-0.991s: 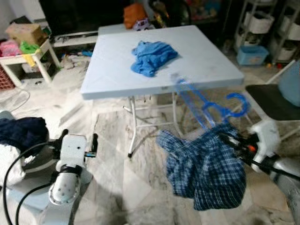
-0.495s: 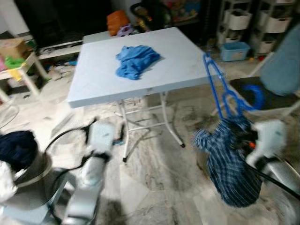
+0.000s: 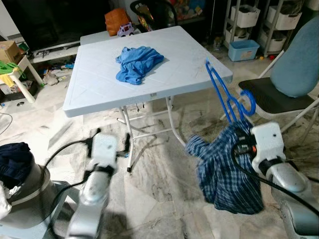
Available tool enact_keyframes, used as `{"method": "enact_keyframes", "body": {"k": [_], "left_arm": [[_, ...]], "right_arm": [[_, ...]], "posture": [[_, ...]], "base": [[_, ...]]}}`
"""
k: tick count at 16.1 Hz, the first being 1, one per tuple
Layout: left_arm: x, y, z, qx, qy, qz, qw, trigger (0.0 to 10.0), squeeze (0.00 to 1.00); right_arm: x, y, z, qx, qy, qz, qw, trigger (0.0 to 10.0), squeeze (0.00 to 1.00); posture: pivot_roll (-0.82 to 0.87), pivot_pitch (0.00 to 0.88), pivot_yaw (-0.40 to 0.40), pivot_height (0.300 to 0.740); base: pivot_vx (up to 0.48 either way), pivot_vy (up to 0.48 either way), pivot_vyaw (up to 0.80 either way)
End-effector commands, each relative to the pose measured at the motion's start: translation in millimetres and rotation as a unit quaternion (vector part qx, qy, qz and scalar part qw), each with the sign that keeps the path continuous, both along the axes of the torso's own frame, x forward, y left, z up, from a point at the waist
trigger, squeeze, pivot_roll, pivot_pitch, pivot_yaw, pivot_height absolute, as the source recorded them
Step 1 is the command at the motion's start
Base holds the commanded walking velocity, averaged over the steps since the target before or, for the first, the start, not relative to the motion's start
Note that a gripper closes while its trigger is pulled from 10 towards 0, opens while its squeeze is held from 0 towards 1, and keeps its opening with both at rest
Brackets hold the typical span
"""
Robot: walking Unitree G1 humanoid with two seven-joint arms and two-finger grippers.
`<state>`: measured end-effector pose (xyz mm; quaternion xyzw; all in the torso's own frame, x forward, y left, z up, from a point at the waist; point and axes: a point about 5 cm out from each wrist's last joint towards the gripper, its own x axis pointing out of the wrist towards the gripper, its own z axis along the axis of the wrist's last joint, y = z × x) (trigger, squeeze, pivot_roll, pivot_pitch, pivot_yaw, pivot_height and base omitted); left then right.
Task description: Hang hanger
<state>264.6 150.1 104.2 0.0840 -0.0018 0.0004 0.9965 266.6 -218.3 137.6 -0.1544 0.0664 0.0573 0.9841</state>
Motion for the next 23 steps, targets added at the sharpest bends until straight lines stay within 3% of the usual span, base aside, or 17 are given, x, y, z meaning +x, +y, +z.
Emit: {"method": "enact_keyframes", "body": {"k": [1, 3, 5, 8, 10, 12, 13, 15, 17, 18, 20, 21, 22, 23], "left_arm": [[-5.1, 14.5, 3, 0.013, -0.006, 0.023, 1.000, 10.0, 0.00], [-9.9, 20.8, -1, 0.011, -0.002, 0.034, 0.999, 10.0, 0.00], [-20.8, 25.7, -9, -0.004, 0.011, 0.063, 0.998, 10.0, 0.00], [-27.9, 15.5, -6, -0.006, 0.011, 0.042, 0.999, 10.0, 0.00], [-23.1, 15.9, 3, 0.034, -0.002, 0.001, 0.999, 10.0, 0.00], [-16.6, 17.4, 6, 0.045, -0.005, -0.028, 0.999, 10.0, 0.00], [-12.2, 16.1, 6, 0.044, 0.001, -0.048, 0.998, 10.0, 0.00], [-9.8, 8.8, 4, 0.044, 0.015, -0.090, 0.995, 10.0, 0.00], [-11.0, 1.0, 4, 0.054, 0.021, -0.142, 0.988, 10.0, 0.00], [-15.0, -10.2, 6, 0.072, 0.029, -0.245, 0.967, 10.0, 0.00], [-8.4, -5.9, 11, 0.104, 0.026, -0.266, 0.958, 10.0, 0.00], [-5.8, -3.9, 12, 0.109, 0.024, -0.262, 0.959, 10.0, 0.00], [2.0, 2.2, 16, 0.088, 0.027, -0.230, 0.969, 10.0, 0.00], [8.9, 4.4, 23, 0.035, 0.018, -0.199, 0.979, 10.0, 0.00]], "right_arm": [[-2.8, -1.4, 8, 0.007, -0.028, 0.008, 1.000, 10.0, 0.00], [-12.1, -10.5, 8, 0.027, -0.028, -0.019, 0.999, 10.0, 0.00], [-35.4, -21.0, -1, 0.041, -0.026, -0.053, 0.997, 10.0, 0.00], [-43.5, -16.0, -13, 0.067, -0.008, -0.033, 0.997, 10.0, 0.00], [-47.7, -1.0, -19, 0.036, 0.045, 0.103, 0.993, 10.0, 0.00], [-43.5, -12.3, -16, 0.038, 0.097, 0.169, 0.980, 10.0, 0.00], [-36.4, -26.8, -6, -0.019, 0.110, 0.227, 0.967, 10.0, 0.00], [-28.7, -36.6, 6, -0.055, 0.124, 0.270, 0.953, 10.0, 0.00], [-26.0, -36.3, 14, -0.056, 0.125, 0.296, 0.945, 10.0, 0.00], [-32.0, -25.1, 20, -0.058, 0.150, 0.379, 0.911, 10.0, 0.00], [-27.9, -19.1, 25, -0.070, 0.157, 0.418, 0.892, 10.0, 0.00], [-24.3, -19.5, 26, -0.078, 0.151, 0.420, 0.892, 10.0, 0.00], [-15.8, -21.7, 32, -0.074, 0.137, 0.409, 0.899, 10.0, 0.00], [-11.0, -25.0, 36, -0.070, 0.128, 0.403, 0.904, 10.0, 0.00]], "posture": [[-0.15, 0.000, 0.097, 0.740], [-0.17, 0.000, 0.082, 0.740], [-0.20, 0.000, 0.080, 0.740], [-0.16, 0.001, 0.073, 0.740], [-0.15, 0.006, 0.067, 0.740], [-0.15, 0.006, 0.067, 0.740], [-0.15, 0.005, 0.070, 0.740], [-0.16, 0.002, 0.072, 0.740], [-0.15, 0.002, 0.074, 0.740], [-0.15, 0.002, 0.080, 0.740], [-0.14, 0.001, 0.083, 0.740], [-0.14, 0.001, 0.083, 0.740], [-0.14, 0.001, 0.083, 0.740], [-0.15, 0.000, 0.085, 0.740]], "base": [[0.000, 0.000, 0.00], [0.000, 0.000, 0.00], [0.000, 0.000, 0.00], [0.000, 0.000, 0.00], [0.000, 0.000, 0.00], [0.000, 0.000, 0.00], [0.000, 0.000, 0.00], [0.000, 0.000, 0.00], [0.000, 0.000, 0.00], [0.000, 0.000, 0.00], [0.000, 0.000, 0.00], [0.000, 0.000, 0.00], [0.000, 0.000, 0.00], [0.000, 0.000, 0.00]]}}
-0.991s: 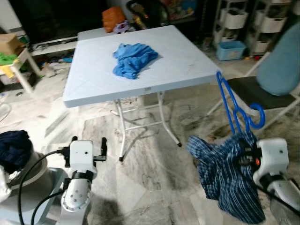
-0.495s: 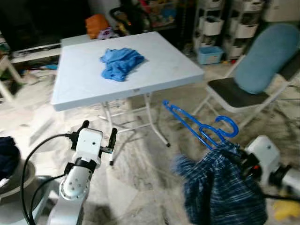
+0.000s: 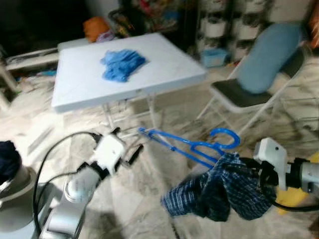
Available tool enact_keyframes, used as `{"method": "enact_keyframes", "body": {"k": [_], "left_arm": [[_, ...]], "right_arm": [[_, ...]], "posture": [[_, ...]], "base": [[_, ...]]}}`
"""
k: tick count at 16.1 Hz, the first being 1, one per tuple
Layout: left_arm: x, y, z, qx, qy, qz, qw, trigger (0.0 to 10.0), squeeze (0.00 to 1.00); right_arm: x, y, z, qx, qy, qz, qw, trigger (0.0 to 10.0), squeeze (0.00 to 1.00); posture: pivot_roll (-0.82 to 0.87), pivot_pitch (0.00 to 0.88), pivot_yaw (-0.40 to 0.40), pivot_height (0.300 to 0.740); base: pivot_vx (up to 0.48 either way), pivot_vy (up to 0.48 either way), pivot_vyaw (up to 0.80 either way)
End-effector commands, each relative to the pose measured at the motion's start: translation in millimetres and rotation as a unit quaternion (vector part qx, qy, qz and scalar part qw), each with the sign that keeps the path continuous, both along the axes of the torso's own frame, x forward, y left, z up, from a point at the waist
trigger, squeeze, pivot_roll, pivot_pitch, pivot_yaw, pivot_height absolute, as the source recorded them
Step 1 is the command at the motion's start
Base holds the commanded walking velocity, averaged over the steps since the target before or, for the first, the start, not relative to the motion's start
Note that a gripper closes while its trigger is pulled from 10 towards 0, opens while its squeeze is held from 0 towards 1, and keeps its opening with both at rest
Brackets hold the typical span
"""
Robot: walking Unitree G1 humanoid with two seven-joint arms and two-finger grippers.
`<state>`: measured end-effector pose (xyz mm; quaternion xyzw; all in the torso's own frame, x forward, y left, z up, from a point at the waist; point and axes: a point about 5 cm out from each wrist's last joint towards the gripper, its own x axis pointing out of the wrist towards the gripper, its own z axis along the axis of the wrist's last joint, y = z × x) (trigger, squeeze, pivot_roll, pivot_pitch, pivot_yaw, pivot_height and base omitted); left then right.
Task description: Hang hanger
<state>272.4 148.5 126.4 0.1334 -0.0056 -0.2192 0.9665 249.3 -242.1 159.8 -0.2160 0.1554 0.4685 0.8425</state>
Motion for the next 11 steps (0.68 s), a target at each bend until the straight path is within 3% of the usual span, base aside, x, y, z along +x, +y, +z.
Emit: {"method": "enact_keyframes", "body": {"k": [1, 3, 8, 9, 11], "left_arm": [[1.3, 5.4, 2, -0.026, 0.008, 0.022, 0.999, 10.0, 0.00], [1.8, 1.3, 2, -0.061, 0.009, 0.037, 0.997, 10.0, 0.00], [-1.6, -2.0, -9, -0.072, 0.031, 0.057, 0.995, 10.0, 0.00], [-4.6, -2.6, -14, -0.058, 0.033, 0.065, 0.996, 10.0, 0.00], [-11.0, -2.6, -18, -0.028, 0.027, 0.050, 0.998, 10.0, 0.00]], "right_arm": [[6.1, -1.4, 14, 0.002, -0.031, 0.001, 1.000, 10.0, 0.00], [1.6, 0.6, 13, 0.014, -0.030, -0.002, 0.999, 10.0, 0.00], [0.0, 10.6, 4, 0.033, -0.038, -0.013, 0.999, 10.0, 0.00], [3.7, 17.6, 0, 0.041, -0.058, -0.033, 0.997, 10.0, 0.00], [-4.0, 25.0, -6, 0.024, -0.051, 0.003, 0.998, 10.0, 0.00]], "posture": [[-0.15, 0.000, 0.085, 0.740], [-0.15, 0.000, 0.094, 0.740], [-0.15, 0.000, 0.095, 0.740], [-0.14, 0.000, 0.087, 0.740], [-0.13, 0.000, 0.079, 0.740]], "base": [[0.000, 0.000, 0.00], [0.000, 0.000, 0.00], [0.096, 0.000, 0.00], [0.000, 0.000, 0.00], [0.000, 0.000, 0.00]]}}
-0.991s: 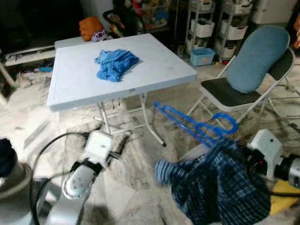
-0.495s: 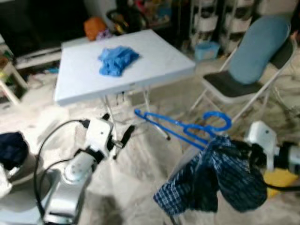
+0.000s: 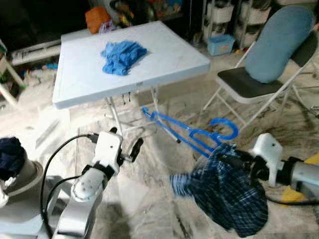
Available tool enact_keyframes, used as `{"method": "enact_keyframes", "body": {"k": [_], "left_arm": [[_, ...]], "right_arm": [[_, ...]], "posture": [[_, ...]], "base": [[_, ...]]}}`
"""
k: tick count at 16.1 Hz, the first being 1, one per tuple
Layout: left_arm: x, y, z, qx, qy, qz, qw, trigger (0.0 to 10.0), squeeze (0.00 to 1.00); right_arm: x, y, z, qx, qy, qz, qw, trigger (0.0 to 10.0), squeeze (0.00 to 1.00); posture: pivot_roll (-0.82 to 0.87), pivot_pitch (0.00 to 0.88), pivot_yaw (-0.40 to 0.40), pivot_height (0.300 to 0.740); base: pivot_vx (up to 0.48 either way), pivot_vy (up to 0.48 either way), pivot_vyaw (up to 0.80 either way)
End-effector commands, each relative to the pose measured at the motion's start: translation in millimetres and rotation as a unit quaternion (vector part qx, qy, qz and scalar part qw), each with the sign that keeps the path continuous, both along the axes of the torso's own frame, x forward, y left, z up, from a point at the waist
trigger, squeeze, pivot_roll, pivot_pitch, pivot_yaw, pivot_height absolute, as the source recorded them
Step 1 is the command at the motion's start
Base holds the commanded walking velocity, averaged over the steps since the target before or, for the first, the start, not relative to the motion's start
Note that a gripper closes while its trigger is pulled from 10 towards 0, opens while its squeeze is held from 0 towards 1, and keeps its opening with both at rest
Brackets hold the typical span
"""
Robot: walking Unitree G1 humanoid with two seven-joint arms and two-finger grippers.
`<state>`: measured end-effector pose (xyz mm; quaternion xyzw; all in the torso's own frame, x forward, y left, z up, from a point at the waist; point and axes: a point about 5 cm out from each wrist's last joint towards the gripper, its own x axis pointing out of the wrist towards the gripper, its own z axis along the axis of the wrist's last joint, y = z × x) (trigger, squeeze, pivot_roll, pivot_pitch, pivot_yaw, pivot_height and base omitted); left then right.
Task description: Hang hanger
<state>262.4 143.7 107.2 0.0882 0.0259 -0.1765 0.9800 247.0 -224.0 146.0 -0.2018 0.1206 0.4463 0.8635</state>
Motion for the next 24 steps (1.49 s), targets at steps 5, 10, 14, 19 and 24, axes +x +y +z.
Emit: {"method": "enact_keyframes", "body": {"k": [5, 10, 14, 19, 24], "left_arm": [[-2.4, -9.3, 14, 0.040, -0.019, -0.132, 0.990, 10.0, 0.00], [-6.2, -24.8, 15, 0.044, 0.003, -0.253, 0.966, 10.0, 0.00], [-3.6, -30.9, 19, 0.027, 0.022, -0.318, 0.947, 10.0, 0.00], [-9.1, -22.5, 13, 0.004, 0.082, -0.378, 0.922, 10.0, 0.00], [-9.9, -22.1, 24, 0.011, 0.078, -0.423, 0.903, 0.0, 0.00]], "right_arm": [[-1.6, -1.5, 15, -0.072, -0.007, 0.109, 0.991, 10.0, 0.00], [9.0, 7.5, 26, -0.092, -0.015, 0.183, 0.979, 10.0, 0.00], [9.5, 14.5, 24, -0.110, -0.006, 0.243, 0.964, 10.0, 0.00], [7.0, 17.4, 24, -0.112, -0.001, 0.273, 0.956, 10.0, 0.00], [1.2, 13.7, 14, -0.132, 0.019, 0.287, 0.949, 10.0, 0.00]], "posture": [[-0.13, 0.000, 0.085, 0.740], [-0.13, 0.003, 0.089, 0.740], [-0.13, 0.003, 0.090, 0.740], [-0.14, 0.004, 0.096, 0.740], [-0.14, 0.007, 0.099, 0.740]], "base": [[0.000, 0.000, 0.00], [0.000, 0.000, 0.00], [0.000, 0.000, 0.00], [0.000, 0.000, 0.00], [0.000, 0.000, 0.00]]}}
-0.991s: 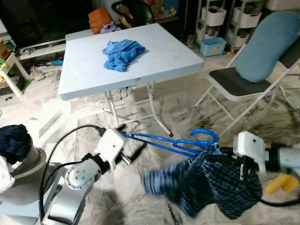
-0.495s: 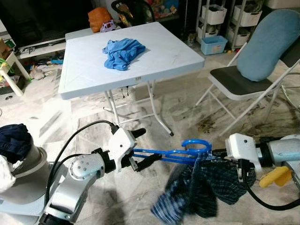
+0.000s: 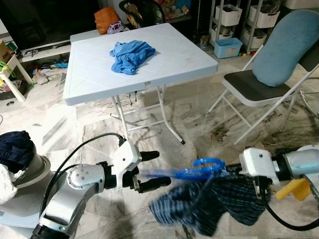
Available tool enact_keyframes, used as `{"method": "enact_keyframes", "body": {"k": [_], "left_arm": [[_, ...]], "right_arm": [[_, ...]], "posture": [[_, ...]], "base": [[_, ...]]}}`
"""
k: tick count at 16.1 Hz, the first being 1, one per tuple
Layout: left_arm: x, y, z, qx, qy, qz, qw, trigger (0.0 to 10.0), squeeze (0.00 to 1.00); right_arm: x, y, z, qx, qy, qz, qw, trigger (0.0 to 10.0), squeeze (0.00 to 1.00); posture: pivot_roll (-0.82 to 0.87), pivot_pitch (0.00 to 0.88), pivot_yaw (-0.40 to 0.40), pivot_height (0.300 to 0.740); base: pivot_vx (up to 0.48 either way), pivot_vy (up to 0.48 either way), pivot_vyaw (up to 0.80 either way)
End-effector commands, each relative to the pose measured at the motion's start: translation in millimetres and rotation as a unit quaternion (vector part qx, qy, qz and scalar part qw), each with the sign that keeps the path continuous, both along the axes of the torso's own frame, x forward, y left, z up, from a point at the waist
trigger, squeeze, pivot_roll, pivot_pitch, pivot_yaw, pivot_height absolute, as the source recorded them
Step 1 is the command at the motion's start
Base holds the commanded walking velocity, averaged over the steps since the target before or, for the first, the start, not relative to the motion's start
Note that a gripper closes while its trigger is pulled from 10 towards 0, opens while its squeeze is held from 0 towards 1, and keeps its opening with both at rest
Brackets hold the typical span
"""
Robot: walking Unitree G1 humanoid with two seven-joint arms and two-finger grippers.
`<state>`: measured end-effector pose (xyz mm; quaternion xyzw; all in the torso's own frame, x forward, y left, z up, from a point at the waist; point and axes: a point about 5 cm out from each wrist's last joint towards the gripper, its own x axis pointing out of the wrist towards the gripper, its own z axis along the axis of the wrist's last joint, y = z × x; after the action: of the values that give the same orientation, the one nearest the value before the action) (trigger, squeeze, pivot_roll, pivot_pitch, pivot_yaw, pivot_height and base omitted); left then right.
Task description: Hang hanger
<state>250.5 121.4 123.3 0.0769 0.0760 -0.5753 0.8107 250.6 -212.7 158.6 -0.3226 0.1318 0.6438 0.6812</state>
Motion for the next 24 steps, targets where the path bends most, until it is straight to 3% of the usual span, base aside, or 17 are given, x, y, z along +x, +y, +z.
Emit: {"method": "enact_keyframes", "body": {"k": [1, 4, 9, 12, 13, 14, 15, 16, 17, 18, 19, 20, 21, 24], "left_arm": [[3.3, 1.3, 9, 0.017, -0.032, -0.011, 0.999, 0.0, 0.00], [5.6, 5.7, 12, 0.045, -0.054, -0.021, 0.997, 0.0, 0.00], [0.6, 11.9, -2, 0.074, -0.025, -0.043, 0.996, 0.0, 0.00], [0.6, 13.4, -7, 0.084, -0.014, -0.051, 0.995, 3.2, 0.00], [2.0, 13.2, -9, 0.088, -0.014, -0.050, 0.995, 6.4, 0.00], [4.6, 12.2, -9, 0.086, -0.017, -0.045, 0.995, 10.0, 0.12], [6.6, 11.6, -8, 0.084, -0.023, -0.039, 0.995, 10.0, 0.12], [7.6, 11.3, -8, 0.083, -0.021, -0.039, 0.996, 10.0, 1.00], [7.7, 11.3, -8, 0.084, -0.021, -0.039, 0.996, 10.0, 1.00], [8.4, 11.0, -8, 0.083, -0.023, -0.039, 0.996, 10.0, 0.17], [8.8, 10.5, -8, 0.080, -0.024, -0.040, 0.996, 10.0, 0.00], [7.8, 10.1, -9, 0.079, -0.018, -0.047, 0.996, 3.8, 0.00], [6.1, 10.4, -10, 0.080, -0.010, -0.056, 0.995, 0.0, 0.00], [-0.3, 12.7, -16, 0.091, 0.015, -0.081, 0.992, 0.0, 0.00]], "right_arm": [[-1.8, 1.4, 0, -0.017, -0.002, 0.025, 1.000, 10.0, 0.00], [2.4, -1.2, -4, -0.031, -0.014, 0.020, 0.999, 10.0, 0.00], [7.8, 2.9, -2, -0.022, -0.026, 0.021, 0.999, 10.0, 0.00], [11.5, 4.2, 1, -0.018, -0.036, 0.021, 0.999, 10.0, 0.00], [11.6, 4.8, 1, -0.018, -0.037, 0.022, 0.999, 10.0, 0.00], [11.8, 5.7, 1, -0.017, -0.038, 0.022, 0.999, 10.0, 0.00], [12.0, 5.9, 1, -0.016, -0.039, 0.022, 0.999, 10.0, 0.00], [12.0, 6.1, 0, -0.016, -0.039, 0.023, 0.999, 10.0, 0.00], [11.9, 6.2, 0, -0.016, -0.039, 0.023, 0.999, 10.0, 0.00], [12.3, 6.5, 0, -0.015, -0.040, 0.023, 0.999, 10.0, 0.00], [12.8, 6.9, 0, -0.015, -0.041, 0.023, 0.999, 10.0, 0.00], [13.3, 7.3, 0, -0.014, -0.042, 0.023, 0.999, 10.0, 0.00], [13.7, 7.8, 0, -0.013, -0.043, 0.023, 0.999, 10.0, 0.00], [14.9, 8.9, 0, -0.012, -0.046, 0.023, 0.999, 10.0, 0.00]], "posture": [[-0.14, 0.007, 0.099, 0.740], [-0.14, 0.009, 0.101, 0.740], [-0.14, 0.009, 0.101, 0.740], [-0.14, 0.011, 0.096, 0.740], [-0.14, 0.011, 0.096, 0.740], [-0.14, 0.011, 0.095, 0.740], [-0.14, 0.011, 0.095, 0.740], [-0.14, 0.012, 0.095, 0.740], [-0.14, 0.012, 0.095, 0.740], [-0.14, 0.012, 0.095, 0.740], [-0.14, 0.012, 0.095, 0.740], [-0.14, 0.012, 0.095, 0.740], [-0.14, 0.013, 0.096, 0.740], [-0.14, 0.012, 0.099, 0.740]], "base": [[0.000, 0.000, 0.00], [0.000, 0.000, 0.00], [0.000, 0.000, 0.00], [0.000, 0.000, 0.00], [0.000, 0.000, 0.00], [0.000, 0.000, 0.00], [0.000, 0.000, 0.00], [0.000, 0.000, 0.00], [0.000, 0.000, 0.00], [0.000, 0.000, 0.00], [0.000, 0.000, 0.00], [0.000, 0.000, 0.00], [0.000, 0.000, 0.00], [0.000, 0.000, 0.00]]}}
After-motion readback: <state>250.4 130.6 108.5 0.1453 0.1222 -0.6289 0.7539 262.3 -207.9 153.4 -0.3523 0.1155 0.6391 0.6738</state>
